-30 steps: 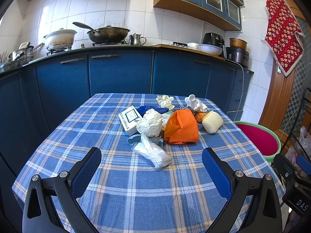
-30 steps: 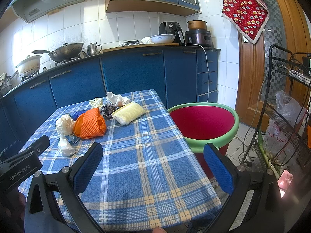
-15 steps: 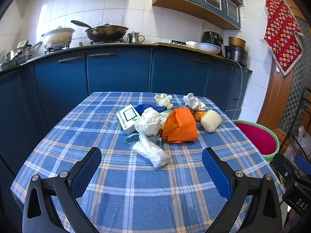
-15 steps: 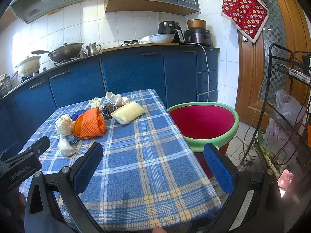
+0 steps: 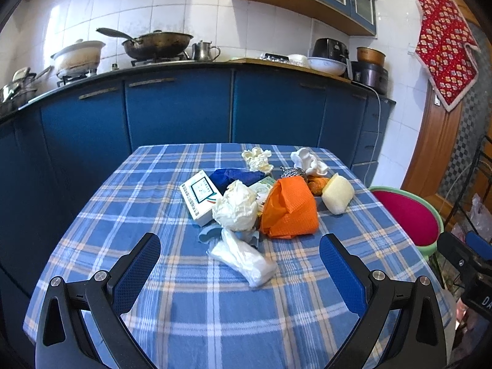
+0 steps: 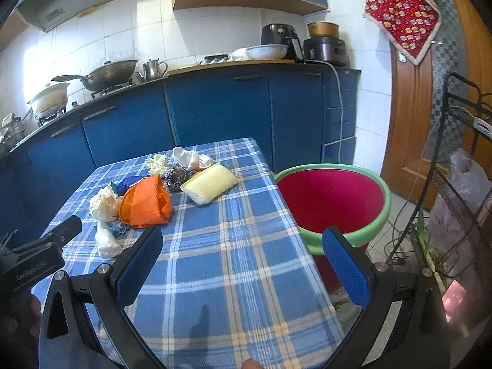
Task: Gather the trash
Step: 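Reach both tools toward the trash, left to crumpled paper, right to yellow sponge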
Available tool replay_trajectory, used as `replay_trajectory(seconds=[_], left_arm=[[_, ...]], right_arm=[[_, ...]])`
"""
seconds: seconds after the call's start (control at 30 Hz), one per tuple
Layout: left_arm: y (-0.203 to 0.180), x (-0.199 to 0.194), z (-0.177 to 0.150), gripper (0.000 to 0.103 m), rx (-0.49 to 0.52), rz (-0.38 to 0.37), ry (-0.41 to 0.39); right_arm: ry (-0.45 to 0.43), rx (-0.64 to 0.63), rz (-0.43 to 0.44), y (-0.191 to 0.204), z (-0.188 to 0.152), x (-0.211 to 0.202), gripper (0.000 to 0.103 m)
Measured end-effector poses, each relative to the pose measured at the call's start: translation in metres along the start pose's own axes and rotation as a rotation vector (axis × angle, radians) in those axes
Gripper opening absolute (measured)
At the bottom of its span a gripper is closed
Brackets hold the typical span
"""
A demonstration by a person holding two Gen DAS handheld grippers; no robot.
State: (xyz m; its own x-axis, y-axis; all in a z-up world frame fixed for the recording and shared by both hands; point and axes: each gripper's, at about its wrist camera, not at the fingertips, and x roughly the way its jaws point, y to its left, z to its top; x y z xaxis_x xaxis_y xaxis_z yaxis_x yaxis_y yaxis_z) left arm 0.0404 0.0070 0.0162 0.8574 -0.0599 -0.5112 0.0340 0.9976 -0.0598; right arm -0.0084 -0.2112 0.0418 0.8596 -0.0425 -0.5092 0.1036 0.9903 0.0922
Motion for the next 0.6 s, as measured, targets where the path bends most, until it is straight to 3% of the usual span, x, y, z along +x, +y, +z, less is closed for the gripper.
replay_trajectory(seconds=[0.27,0.33,0.47,0.6], left_arm=[[0.012,0.041,0.021,0.102,-0.049,-0.021,0.098],[0.011,0.052,0.025,0.096,-0.045,-0.019,0.123],[0.006,0.07,0.032,0.096,-0.041,-0.027,0.159],[0.002,0.087,0.039,0.083,-0.046,-0.027,0.185]], right_arm=[[0.077,-0.044,0.054,0.006,0.025,0.036,0.102],[0.103,-0.051,0.068,0.006,0.03,0.047,0.102],[0.156,-0.081,0.083,0.005,0.043,0.074,0.102],[0.236,-0.086,0.126,0.006,0.055,0.108,0.102]])
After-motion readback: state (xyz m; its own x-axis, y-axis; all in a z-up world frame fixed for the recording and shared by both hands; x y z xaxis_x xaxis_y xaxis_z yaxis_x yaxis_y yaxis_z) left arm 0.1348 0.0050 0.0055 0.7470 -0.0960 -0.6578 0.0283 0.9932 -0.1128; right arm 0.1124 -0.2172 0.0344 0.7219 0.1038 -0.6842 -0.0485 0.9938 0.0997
